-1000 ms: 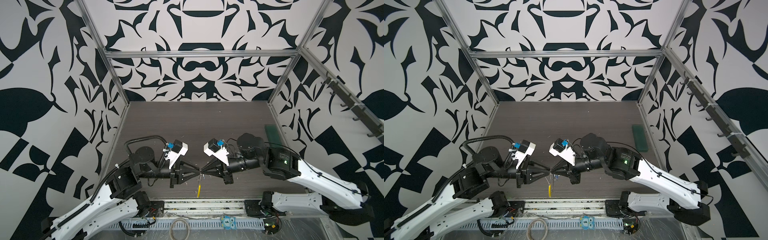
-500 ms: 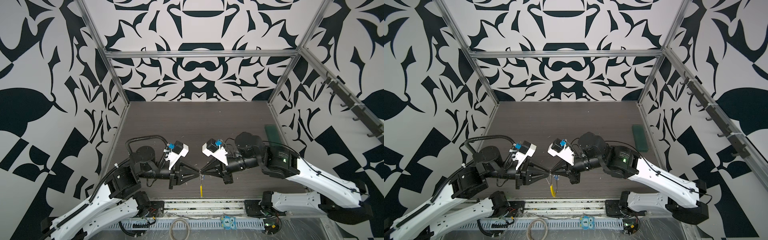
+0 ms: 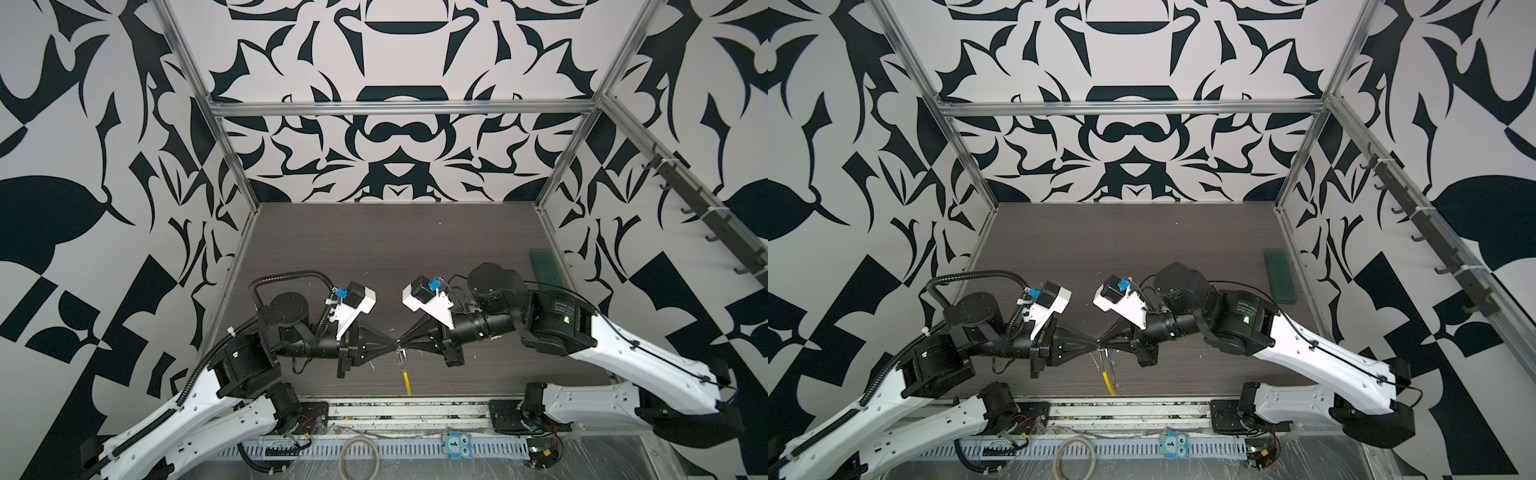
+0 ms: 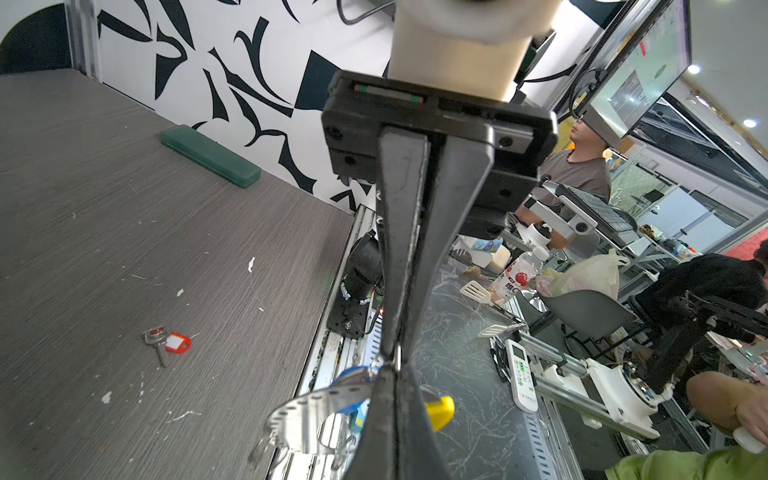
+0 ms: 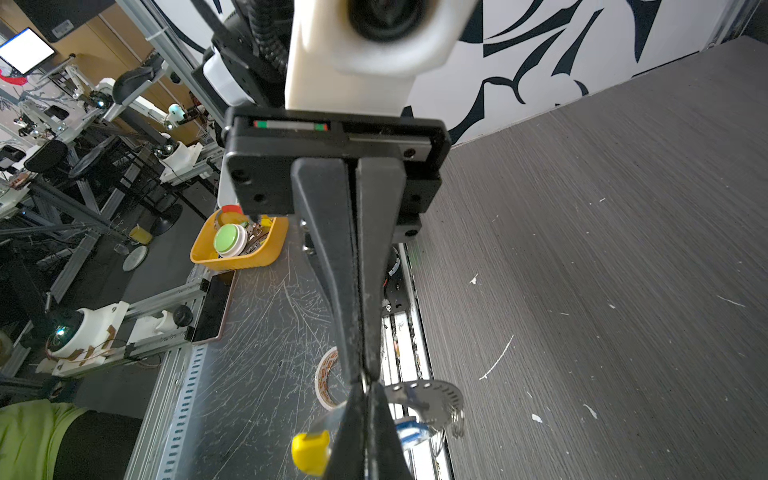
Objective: Remove the keys from the keyring
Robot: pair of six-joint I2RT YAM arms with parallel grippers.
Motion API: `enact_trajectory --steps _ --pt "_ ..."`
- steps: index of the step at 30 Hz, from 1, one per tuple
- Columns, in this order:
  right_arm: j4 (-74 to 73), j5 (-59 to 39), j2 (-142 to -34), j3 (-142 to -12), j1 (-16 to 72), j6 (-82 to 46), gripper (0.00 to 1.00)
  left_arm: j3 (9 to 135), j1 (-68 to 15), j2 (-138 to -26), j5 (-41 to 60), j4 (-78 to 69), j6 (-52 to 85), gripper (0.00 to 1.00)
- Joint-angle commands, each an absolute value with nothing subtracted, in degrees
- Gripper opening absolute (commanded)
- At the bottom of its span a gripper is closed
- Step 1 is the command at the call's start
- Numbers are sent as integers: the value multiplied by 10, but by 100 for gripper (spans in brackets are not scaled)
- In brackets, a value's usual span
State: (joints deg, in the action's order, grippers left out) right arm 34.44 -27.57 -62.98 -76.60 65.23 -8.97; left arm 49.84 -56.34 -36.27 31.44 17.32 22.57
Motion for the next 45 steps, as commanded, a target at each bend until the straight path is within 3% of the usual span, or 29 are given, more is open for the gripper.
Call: enact_trajectory --steps 1,4,7,19,34,45 --pt "255 -253 -589 -743 654 -95 23 481 -564 -342 293 132 230 0" --pt "199 -243 -552 -693 654 -100 35 465 -564 -323 278 105 238 0" --pt "128 -230 -517 -631 654 -111 41 439 -564 -302 269 59 251 0" --pt "15 -227 -479 -530 654 -123 45 388 -564 -283 261 -39 277 0" --pt "-111 -248 -495 -502 655 -166 45 366 -564 -289 268 -84 291 0" --pt "-123 -271 -511 -491 654 -192 29 360 -564 -277 255 -83 287 0"
